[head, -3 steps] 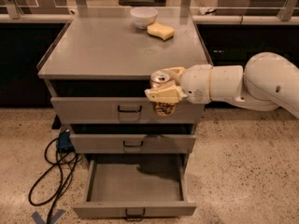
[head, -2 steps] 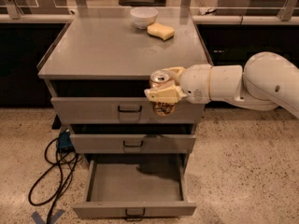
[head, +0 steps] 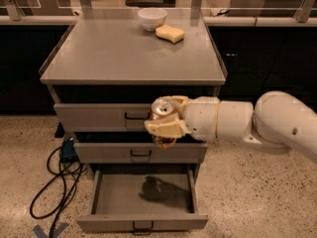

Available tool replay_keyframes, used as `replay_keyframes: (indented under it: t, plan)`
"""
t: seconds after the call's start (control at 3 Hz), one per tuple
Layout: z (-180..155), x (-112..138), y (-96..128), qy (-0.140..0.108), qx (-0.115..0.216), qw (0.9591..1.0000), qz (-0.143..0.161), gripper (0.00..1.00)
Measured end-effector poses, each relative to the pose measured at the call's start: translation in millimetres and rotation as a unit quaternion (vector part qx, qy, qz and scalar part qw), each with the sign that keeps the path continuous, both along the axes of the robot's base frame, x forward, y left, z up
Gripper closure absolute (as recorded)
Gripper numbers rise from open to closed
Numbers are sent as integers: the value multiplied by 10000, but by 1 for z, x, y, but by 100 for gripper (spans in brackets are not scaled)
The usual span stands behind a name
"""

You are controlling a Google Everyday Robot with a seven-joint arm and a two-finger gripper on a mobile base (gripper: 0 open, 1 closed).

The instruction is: Place orange can into bottom drawer

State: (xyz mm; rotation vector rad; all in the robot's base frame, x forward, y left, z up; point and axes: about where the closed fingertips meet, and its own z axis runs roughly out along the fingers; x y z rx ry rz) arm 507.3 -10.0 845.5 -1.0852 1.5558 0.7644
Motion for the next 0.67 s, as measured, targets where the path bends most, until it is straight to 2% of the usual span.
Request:
replay_keyframes:
  t: [0.33, 0.67]
  plan:
    - [-37, -60, 10, 238, 159, 9996, 67, 100]
    - [-55, -79, 12, 390, 103, 9991, 111, 100]
